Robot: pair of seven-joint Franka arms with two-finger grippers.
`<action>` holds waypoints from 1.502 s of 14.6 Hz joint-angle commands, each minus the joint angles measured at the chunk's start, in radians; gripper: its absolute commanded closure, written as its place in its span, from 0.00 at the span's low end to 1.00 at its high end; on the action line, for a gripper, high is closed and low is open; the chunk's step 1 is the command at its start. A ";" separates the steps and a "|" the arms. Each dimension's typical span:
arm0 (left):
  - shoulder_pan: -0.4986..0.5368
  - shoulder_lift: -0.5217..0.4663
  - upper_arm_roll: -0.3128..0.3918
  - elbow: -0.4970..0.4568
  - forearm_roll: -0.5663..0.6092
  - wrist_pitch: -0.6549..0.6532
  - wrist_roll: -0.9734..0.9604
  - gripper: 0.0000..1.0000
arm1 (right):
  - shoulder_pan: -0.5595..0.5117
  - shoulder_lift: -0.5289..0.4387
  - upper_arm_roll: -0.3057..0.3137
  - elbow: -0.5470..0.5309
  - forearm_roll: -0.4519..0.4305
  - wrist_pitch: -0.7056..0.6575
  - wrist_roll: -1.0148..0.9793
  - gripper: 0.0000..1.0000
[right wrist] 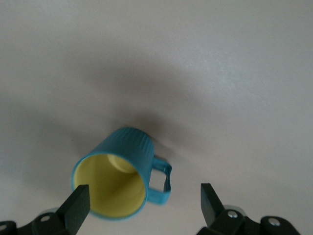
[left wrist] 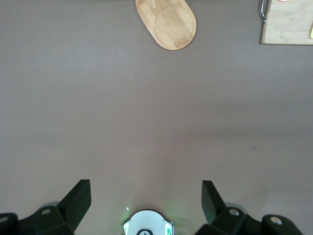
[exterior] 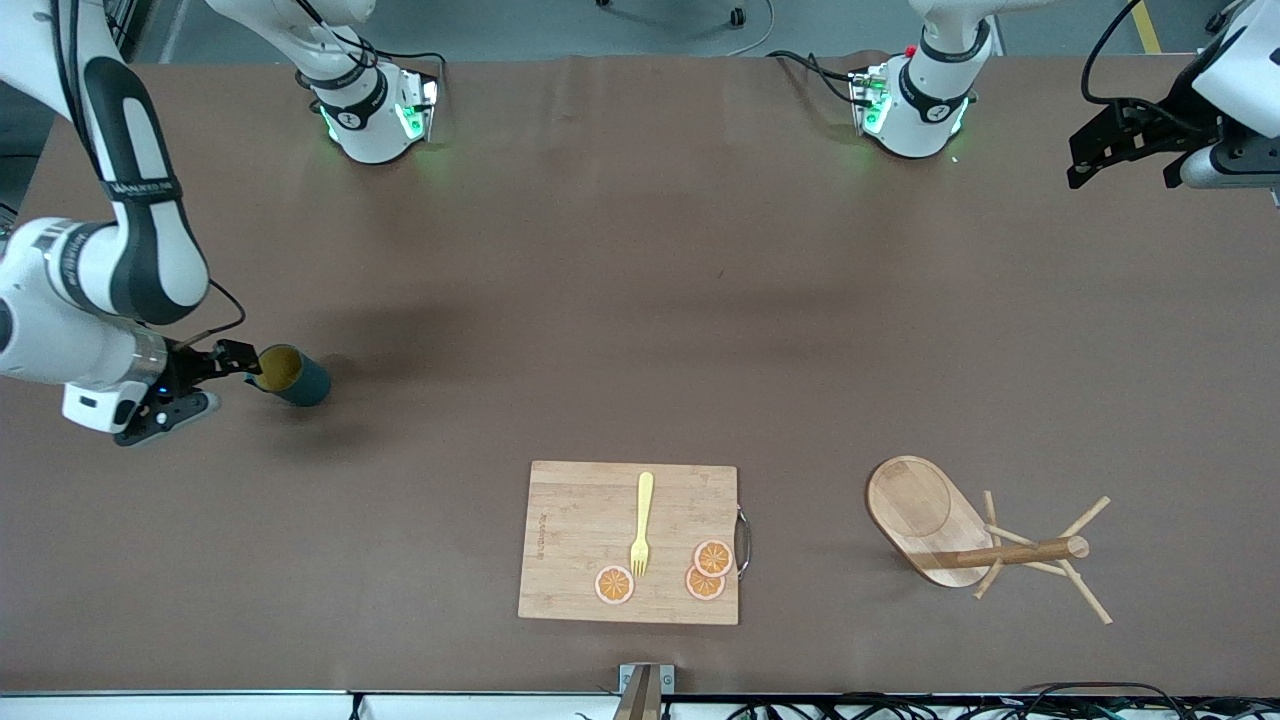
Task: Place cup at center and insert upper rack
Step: 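Lift the teal mug and carry it toward the table center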
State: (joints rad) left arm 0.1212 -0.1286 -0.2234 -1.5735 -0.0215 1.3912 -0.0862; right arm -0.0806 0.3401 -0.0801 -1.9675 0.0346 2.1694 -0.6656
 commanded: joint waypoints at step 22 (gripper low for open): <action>0.008 0.003 -0.004 0.017 -0.006 -0.008 0.005 0.00 | 0.431 -0.150 0.028 -0.042 0.099 -0.111 0.871 1.00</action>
State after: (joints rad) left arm 0.1214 -0.1287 -0.2236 -1.5720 -0.0215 1.3912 -0.0858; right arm 0.2262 0.2136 -0.0398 -2.0073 0.1094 2.0698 -0.0124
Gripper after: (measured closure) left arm 0.000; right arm 0.960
